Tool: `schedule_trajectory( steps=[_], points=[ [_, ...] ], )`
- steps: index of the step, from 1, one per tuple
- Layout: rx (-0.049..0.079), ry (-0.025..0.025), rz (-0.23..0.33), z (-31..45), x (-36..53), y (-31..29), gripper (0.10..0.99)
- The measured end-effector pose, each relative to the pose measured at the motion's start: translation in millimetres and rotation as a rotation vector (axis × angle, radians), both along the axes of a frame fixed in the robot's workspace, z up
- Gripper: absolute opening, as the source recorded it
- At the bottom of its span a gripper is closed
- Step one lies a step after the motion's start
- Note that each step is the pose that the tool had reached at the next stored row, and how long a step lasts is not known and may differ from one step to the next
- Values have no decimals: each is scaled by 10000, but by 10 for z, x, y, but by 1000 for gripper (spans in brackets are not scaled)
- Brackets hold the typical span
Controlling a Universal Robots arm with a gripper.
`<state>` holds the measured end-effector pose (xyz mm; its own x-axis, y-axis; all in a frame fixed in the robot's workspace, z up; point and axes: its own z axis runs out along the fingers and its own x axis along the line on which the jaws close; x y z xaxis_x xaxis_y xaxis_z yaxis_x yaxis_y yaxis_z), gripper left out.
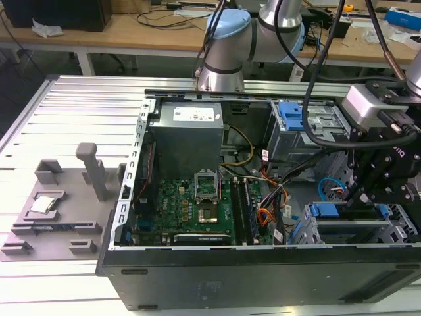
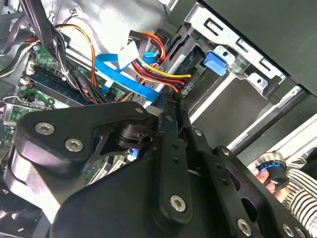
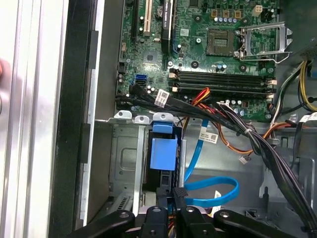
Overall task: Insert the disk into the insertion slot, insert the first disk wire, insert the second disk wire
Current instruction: 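Insert the second disk wire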
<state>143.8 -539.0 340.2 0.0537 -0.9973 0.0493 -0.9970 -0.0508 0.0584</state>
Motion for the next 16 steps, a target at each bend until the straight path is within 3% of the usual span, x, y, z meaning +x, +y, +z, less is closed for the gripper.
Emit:
schedule_trajectory(
  steps=[11, 12, 13, 16],
  points=[
    [-5, -1, -20, -61, 0, -12, 176],
    [-9, 0, -21, -60, 0, -12, 176],
    [-15, 0, -21, -58, 0, -12, 235],
    [-4, 0, -23, -6, -1, -13, 235]
  ],
)
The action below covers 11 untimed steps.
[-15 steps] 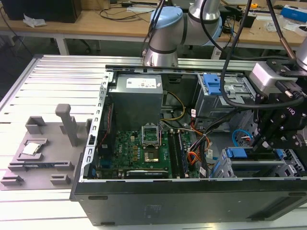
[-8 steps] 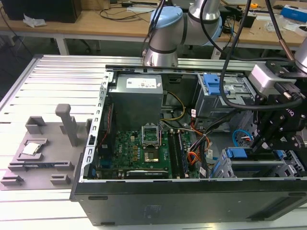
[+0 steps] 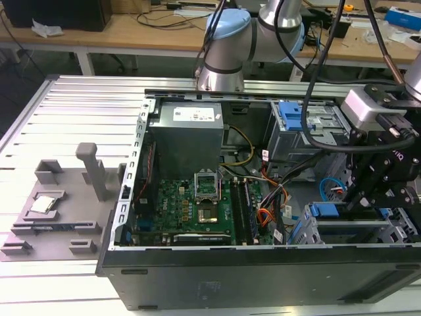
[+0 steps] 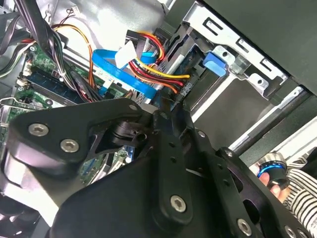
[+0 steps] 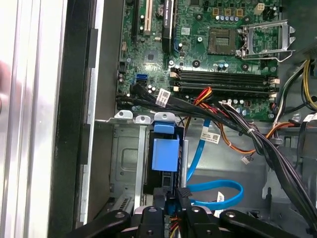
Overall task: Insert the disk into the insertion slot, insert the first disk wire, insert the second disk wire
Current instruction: 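Insert the second disk wire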
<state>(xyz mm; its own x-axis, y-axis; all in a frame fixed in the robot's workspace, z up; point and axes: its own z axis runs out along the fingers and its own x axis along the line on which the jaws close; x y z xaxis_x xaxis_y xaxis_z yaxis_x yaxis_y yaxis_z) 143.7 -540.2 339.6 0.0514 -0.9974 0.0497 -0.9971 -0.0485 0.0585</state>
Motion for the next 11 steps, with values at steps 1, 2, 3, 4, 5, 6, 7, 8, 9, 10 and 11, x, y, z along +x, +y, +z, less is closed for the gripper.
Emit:
schedule_trajectory(
  steps=[1, 2, 3, 4, 5, 6, 7, 8, 9, 10, 11],
  points=[
    [-17, 0, 1, 90, 0, 1, 235],
    [-16, 0, 1, 134, 0, 1, 235],
    [-15, 0, 1, 179, 0, 1, 235],
    [-18, 0, 1, 291, 0, 4, 235],
    [-22, 0, 1, 371, 0, 22, 153],
    [-21, 0, 1, 400, 0, 27, 106],
    [-24, -1, 1, 433, 0, 32, 106],
    [-26, 0, 1, 455, 0, 35, 106],
    [-25, 0, 1, 500, 0, 35, 106],
    [-27, 0, 1, 527, 0, 35, 106],
    [-26, 0, 1, 541, 0, 35, 106]
  ],
)
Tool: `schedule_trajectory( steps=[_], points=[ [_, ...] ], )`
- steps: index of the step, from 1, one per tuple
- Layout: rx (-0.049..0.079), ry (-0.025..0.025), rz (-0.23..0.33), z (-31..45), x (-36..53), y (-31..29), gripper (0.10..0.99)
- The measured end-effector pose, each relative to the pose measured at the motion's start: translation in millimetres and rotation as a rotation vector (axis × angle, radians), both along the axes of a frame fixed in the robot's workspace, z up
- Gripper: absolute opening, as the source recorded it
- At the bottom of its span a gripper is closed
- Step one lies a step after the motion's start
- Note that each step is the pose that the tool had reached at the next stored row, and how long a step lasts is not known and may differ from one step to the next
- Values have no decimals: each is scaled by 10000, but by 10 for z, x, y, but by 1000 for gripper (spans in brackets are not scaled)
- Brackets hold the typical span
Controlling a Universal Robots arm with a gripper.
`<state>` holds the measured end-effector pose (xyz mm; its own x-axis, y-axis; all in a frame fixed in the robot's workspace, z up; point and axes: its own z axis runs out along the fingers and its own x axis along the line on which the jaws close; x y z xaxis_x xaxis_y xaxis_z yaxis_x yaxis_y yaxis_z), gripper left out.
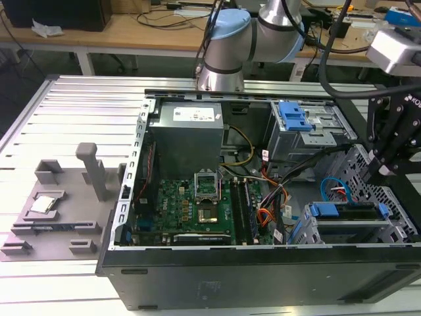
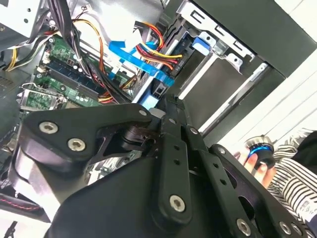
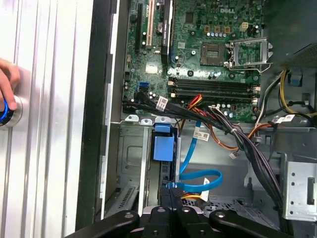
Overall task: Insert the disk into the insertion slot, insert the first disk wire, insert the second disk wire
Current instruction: 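Insert the second disk wire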
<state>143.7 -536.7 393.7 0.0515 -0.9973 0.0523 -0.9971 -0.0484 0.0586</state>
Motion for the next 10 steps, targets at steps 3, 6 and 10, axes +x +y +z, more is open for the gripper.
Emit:
schedule_trajectory(
  steps=[3, 6, 10],
  points=[
    [3, 0, 0, 6, 0, 0, 106],
    [0, 0, 0, 7, 0, 0, 106],
    [0, 0, 0, 7, 0, 0, 106]
  ],
)
